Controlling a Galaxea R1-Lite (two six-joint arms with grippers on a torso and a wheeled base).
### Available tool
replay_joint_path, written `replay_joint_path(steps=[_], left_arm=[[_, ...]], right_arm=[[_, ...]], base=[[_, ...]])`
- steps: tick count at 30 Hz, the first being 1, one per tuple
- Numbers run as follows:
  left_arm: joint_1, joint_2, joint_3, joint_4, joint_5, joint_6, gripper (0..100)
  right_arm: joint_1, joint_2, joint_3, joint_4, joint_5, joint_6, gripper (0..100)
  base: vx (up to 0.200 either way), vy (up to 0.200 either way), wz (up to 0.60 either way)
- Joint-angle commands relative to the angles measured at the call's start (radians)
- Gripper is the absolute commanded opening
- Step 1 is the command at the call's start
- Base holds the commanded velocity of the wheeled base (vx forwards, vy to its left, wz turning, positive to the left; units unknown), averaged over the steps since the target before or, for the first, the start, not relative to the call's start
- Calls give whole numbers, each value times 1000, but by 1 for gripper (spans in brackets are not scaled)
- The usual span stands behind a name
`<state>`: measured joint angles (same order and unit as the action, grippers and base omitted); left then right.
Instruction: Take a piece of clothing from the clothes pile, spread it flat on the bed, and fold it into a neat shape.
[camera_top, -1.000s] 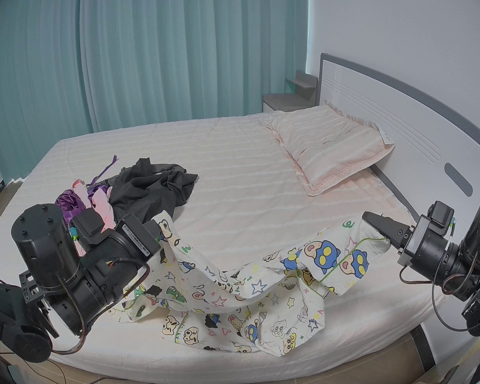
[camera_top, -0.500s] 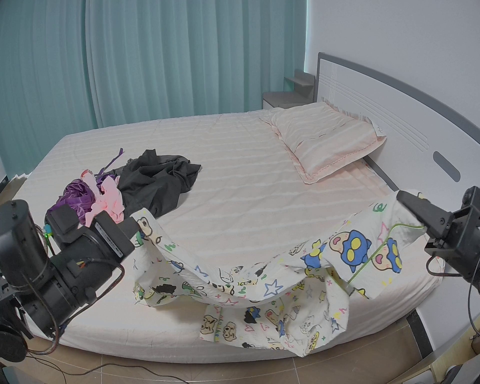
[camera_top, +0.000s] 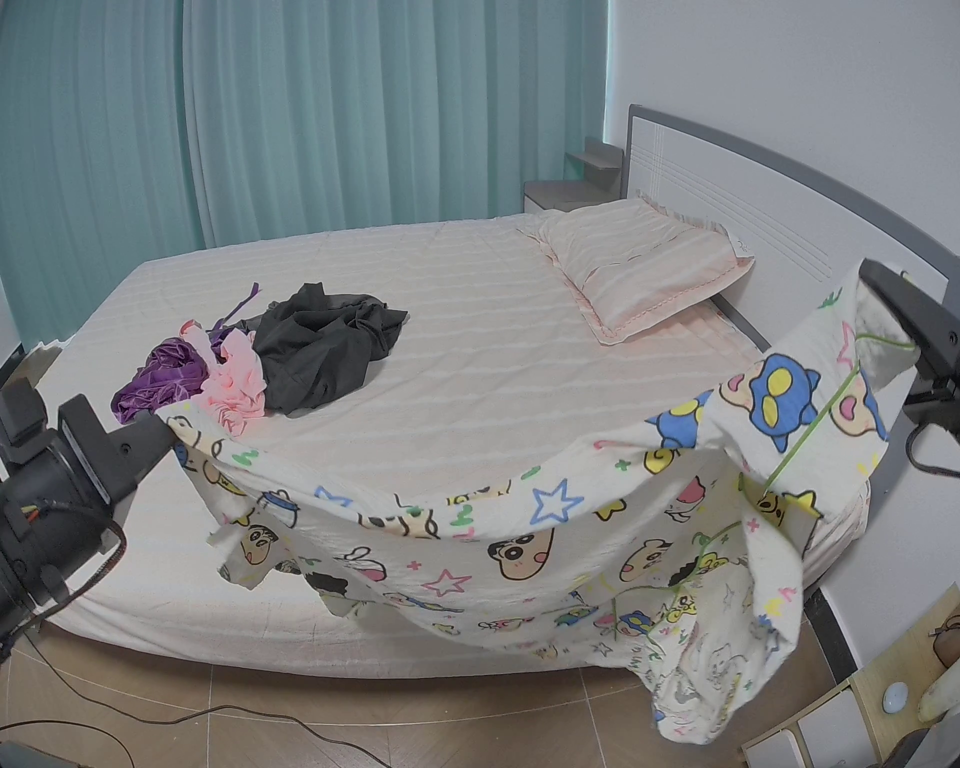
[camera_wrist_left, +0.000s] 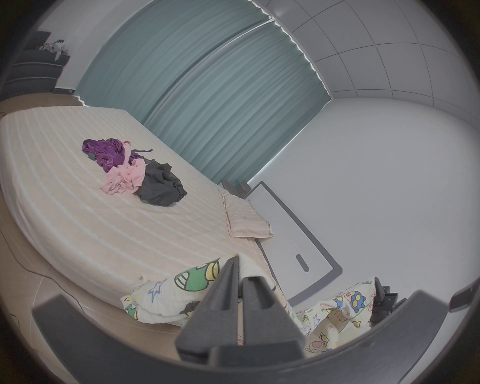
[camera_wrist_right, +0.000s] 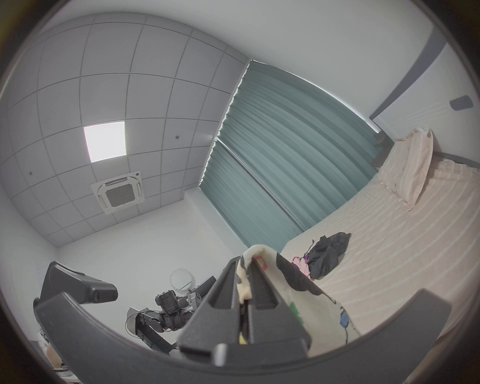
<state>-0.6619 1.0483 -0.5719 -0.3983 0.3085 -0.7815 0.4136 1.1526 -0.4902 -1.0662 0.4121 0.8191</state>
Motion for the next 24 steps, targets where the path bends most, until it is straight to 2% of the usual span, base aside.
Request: replay_joint_path(steps=[1, 7, 14, 17, 24], left_arm=[[27, -94, -100, 108, 14, -7, 0], [85, 10, -91, 105, 6, -15, 0], [186, 236, -120, 19, -88, -55, 0], [232, 328, -166, -30, -117, -104, 0], [265, 484, -273, -36, -144, -110, 0]], right_arm=[[-65, 95, -114, 46, 33, -2, 0], [-93, 233, -180, 35, 36, -2, 0], [-142, 395, -317, 35, 31, -5, 0], [-150, 440, -357, 34, 31, -5, 0], [-176, 527, -419, 32, 33, -6, 0]], base=[[0, 0, 0], [0, 0, 0], [0, 0, 0], [200, 0, 0], [200, 0, 0]])
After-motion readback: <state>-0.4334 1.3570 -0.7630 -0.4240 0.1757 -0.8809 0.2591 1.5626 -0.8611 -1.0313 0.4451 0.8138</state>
